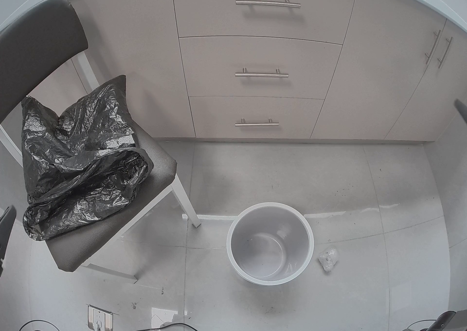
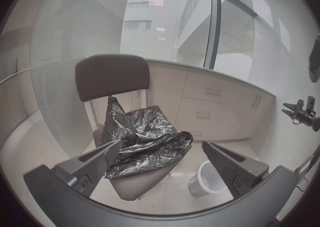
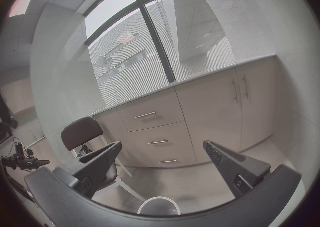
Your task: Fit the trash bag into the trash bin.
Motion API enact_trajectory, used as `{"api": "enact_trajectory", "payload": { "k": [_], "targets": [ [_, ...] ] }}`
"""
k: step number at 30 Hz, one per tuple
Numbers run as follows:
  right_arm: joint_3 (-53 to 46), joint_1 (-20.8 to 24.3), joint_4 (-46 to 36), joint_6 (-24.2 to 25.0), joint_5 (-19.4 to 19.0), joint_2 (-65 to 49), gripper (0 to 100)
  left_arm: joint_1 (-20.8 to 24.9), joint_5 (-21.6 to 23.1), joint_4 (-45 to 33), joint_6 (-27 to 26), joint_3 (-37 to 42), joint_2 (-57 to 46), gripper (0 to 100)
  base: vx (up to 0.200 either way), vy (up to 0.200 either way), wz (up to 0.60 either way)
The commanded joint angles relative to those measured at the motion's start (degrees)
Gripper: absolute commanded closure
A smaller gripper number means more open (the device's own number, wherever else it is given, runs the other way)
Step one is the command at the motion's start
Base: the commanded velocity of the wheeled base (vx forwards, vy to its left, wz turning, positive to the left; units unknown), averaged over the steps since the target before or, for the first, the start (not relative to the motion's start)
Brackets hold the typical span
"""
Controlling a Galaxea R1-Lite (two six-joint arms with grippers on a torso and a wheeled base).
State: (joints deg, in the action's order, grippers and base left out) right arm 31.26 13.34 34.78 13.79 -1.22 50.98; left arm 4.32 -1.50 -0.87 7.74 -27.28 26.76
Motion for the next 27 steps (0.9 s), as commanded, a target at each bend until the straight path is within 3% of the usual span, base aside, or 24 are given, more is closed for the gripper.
{"api": "enact_trajectory", "payload": {
  "k": [1, 5, 10, 13, 18, 21, 23, 25, 27],
  "targets": [
    [-5.59, 0.64, 14.97, 4.14, -0.28, 21.35, 0, -1.77, -0.43, 5.52, -0.53, -3.39, 23.95, 0, 0.000, 0.000, 0.00],
    [-5.77, 0.64, 14.97, 4.05, -0.63, 19.68, 0, -6.07, -0.43, 6.67, -2.64, -4.97, 28.96, 0, 0.000, 0.000, 0.00],
    [-6.30, 0.37, 14.70, 4.05, -0.36, 18.19, 0, -17.24, 0.71, 6.93, -10.47, -5.06, 31.60, 0, 0.000, 0.000, 0.00],
    [-5.94, -0.24, 14.53, 4.05, -0.63, 16.87, 0, -18.20, 2.38, 6.93, -11.17, -5.24, 30.81, 0, 0.000, 0.000, 0.00],
    [-5.50, -0.33, 14.53, 3.88, -0.63, 16.43, 0, -14.25, 9.50, 7.02, -10.73, -6.99, 29.05, 0, 0.000, 0.000, 0.00],
    [-6.21, -0.15, 14.44, 3.79, -0.71, 17.49, 0, -8.53, 15.30, 7.02, -10.73, -7.35, 29.49, 0, 0.000, 0.000, 0.00],
    [-6.21, -0.15, 14.44, 3.79, -0.71, 17.49, 0, -8.27, 15.47, 7.11, -10.82, -7.35, 29.49, 0, 0.000, 0.000, 0.00],
    [-7.09, -0.24, 14.44, 3.88, -0.71, 19.51, 0, -1.42, 17.76, 7.02, -12.58, -7.87, 31.69, 0, 0.000, 0.000, 0.00],
    [-7.17, -0.24, 14.53, 3.88, -0.80, 20.65, 0, 0.43, 17.76, 7.02, -17.06, -8.05, 34.24, 0, 0.000, 0.000, 0.00]
  ]
}}
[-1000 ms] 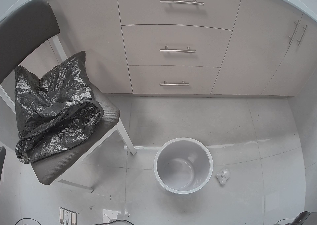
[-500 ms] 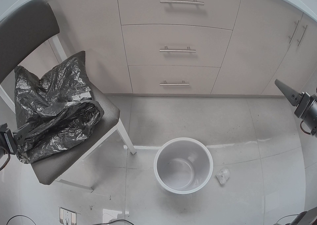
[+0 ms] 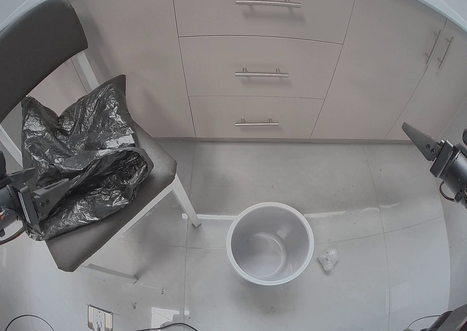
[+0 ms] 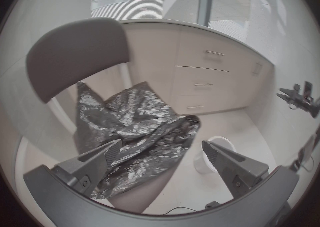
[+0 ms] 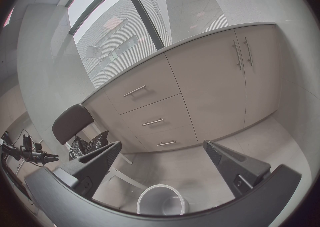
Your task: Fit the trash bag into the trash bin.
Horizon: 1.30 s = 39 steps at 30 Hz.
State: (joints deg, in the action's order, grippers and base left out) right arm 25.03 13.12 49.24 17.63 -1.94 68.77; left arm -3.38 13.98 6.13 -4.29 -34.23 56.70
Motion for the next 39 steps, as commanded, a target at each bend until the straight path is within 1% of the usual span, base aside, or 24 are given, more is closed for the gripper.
{"api": "enact_trajectory", "payload": {
  "k": [1, 2, 3, 4, 5, 8, 10, 13, 18, 21, 23, 25, 26, 27, 28, 34, 39],
  "targets": [
    [-0.95, 0.07, 0.07, 0.04, -0.08, 3.13, 0, 8.21, 2.28, 0.02, -6.61, -1.01, 5.26, 0, 0.000, 0.000, 0.00],
    [-1.03, 0.07, 0.07, 0.04, 0.00, 4.01, 0, 8.39, 2.28, 0.11, -10.04, -1.01, 7.46, 0, 0.000, 0.000, 0.00],
    [-1.21, 0.15, 0.33, 0.13, 0.00, 4.71, 0, 8.39, 2.28, 0.11, -11.97, -1.10, 9.22, 0, 0.000, 0.000, 0.00],
    [-1.21, 0.24, 0.33, 0.13, 0.00, 4.97, 0, 8.39, 2.28, 0.20, -12.32, -1.19, 9.66, 0, 0.000, 0.000, 0.00],
    [-1.12, 0.42, 0.60, 0.21, 0.00, 5.68, 0, 8.39, 2.28, 0.81, -13.99, -1.89, 12.21, 0, 0.000, 0.000, 0.00],
    [-1.03, 0.68, 0.68, 0.48, 0.00, 6.12, 0, 8.12, 2.54, 3.10, -14.25, -2.68, 15.02, 0, 0.000, 0.000, 0.00],
    [-1.12, 0.68, 0.68, 0.39, 0.00, 6.12, 0, 7.86, 3.16, 7.84, -14.43, -3.30, 17.92, 0, 0.000, 0.000, 0.00],
    [-1.03, 0.68, 0.68, 0.48, 0.09, 6.03, 0, 7.95, 3.68, 10.83, -14.87, -4.62, 20.38, 0, 0.000, 0.000, 0.00],
    [-0.95, 0.68, 0.68, 0.48, 0.09, 5.85, 0, 9.18, 4.12, 10.83, -14.96, -8.40, 23.11, 0, 0.000, 0.000, 0.00],
    [-0.95, 0.59, 0.68, 0.39, 0.09, 5.50, 0, 10.23, 4.12, 10.66, -15.13, -8.92, 23.55, 0, 0.000, 0.000, 0.00],
    [-0.95, 0.59, 0.68, 0.39, 0.09, 5.41, 0, 10.76, 4.12, 10.48, -16.71, -8.84, 23.72, 0, 0.000, 0.000, 0.00],
    [-0.95, 0.59, 0.68, 0.39, 0.09, 5.41, 0, 10.85, 4.03, 10.48, -20.85, -8.31, 24.51, 0, 0.000, 0.000, 0.00],
    [-0.95, 0.51, 0.68, 0.39, 0.18, 5.41, 0, 10.85, 4.03, 10.48, -21.11, -8.31, 24.60, 0, 0.000, 0.000, 0.00],
    [-0.95, 0.51, 0.68, 0.39, 0.09, 5.50, 0, 10.85, 3.68, 10.66, -23.31, -8.13, 25.39, 0, 0.000, 0.000, 0.00],
    [-0.95, 0.51, 0.68, 0.48, 0.09, 5.50, 0, 10.85, 3.68, 10.66, -23.92, -8.22, 25.83, 0, 0.000, 0.000, 0.00],
    [-0.95, 0.51, 0.68, 0.39, 0.09, 5.59, 0, 10.76, 3.33, 12.15, -25.24, -9.36, 29.26, 0, 0.000, 0.000, 0.00],
    [-0.95, 0.33, 0.68, 0.48, 0.09, 5.85, 0, 10.41, 3.33, 15.75, -25.59, -10.68, 33.65, 0, 0.000, 0.000, 0.00]
  ]
}}
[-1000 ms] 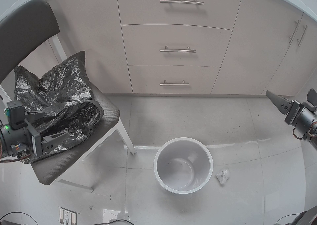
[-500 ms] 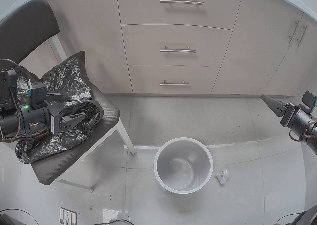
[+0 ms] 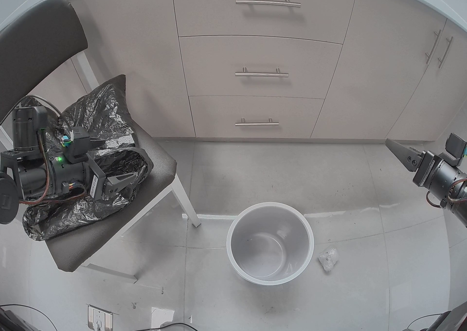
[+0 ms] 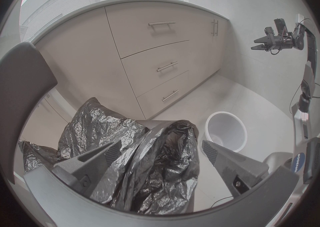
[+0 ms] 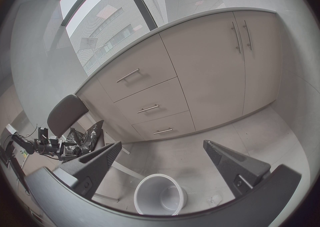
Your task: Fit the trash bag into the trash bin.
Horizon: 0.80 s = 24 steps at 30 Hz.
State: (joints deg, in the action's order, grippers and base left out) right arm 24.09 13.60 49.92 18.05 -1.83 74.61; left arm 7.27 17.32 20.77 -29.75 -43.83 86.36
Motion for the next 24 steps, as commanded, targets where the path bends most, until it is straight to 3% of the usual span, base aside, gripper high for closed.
{"api": "enact_trajectory", "payload": {
  "k": [1, 12, 24],
  "targets": [
    [-0.01, -0.25, 0.00, 0.05, -0.02, 0.01, 0, -0.41, -0.01, 1.20, -0.23, -1.70, 4.96, 0, 0.000, 0.000, 0.00],
    [-0.18, -0.25, 0.00, -0.04, -0.11, 0.19, 0, -4.01, -0.18, 7.44, -1.81, -5.92, 13.66, 0, 0.000, 0.000, 0.00],
    [-0.27, -0.25, 0.00, -0.04, -0.11, 0.28, 0, -3.13, -2.47, 8.14, -1.98, -8.91, 14.63, 0, 0.000, 0.000, 0.00]
  ]
}}
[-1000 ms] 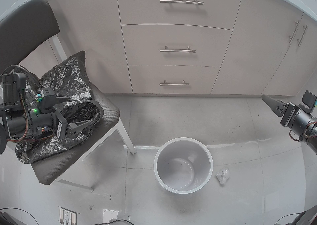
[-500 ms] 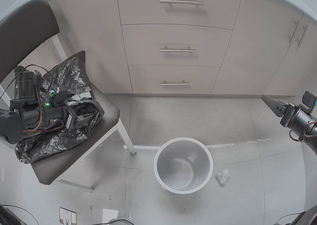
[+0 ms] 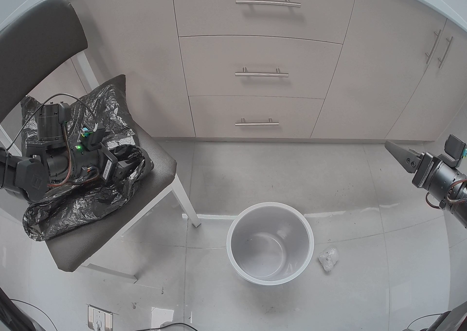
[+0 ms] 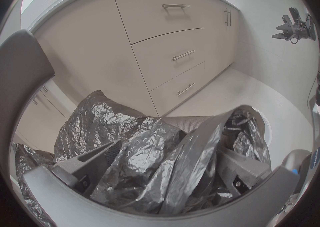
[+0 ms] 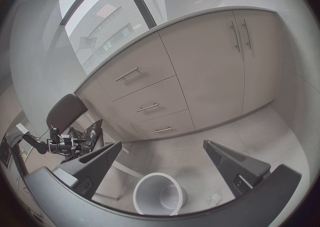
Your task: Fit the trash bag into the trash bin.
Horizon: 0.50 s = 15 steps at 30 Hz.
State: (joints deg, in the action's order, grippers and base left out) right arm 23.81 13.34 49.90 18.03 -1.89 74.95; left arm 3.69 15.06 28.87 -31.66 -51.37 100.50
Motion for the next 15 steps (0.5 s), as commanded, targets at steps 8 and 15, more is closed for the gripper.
{"api": "enact_trajectory", "payload": {
  "k": [8, 15],
  "targets": [
    [0.01, 0.02, 0.03, -0.01, -0.04, -0.06, 0, 2.63, -1.34, -0.04, -1.65, -2.24, 0.22, 0, 0.000, 0.000, 0.00],
    [0.01, 0.02, 0.03, -0.01, -0.04, -0.15, 0, 3.51, -4.07, -0.04, -7.28, -2.07, 0.75, 0, 0.000, 0.000, 0.00]
  ]
}}
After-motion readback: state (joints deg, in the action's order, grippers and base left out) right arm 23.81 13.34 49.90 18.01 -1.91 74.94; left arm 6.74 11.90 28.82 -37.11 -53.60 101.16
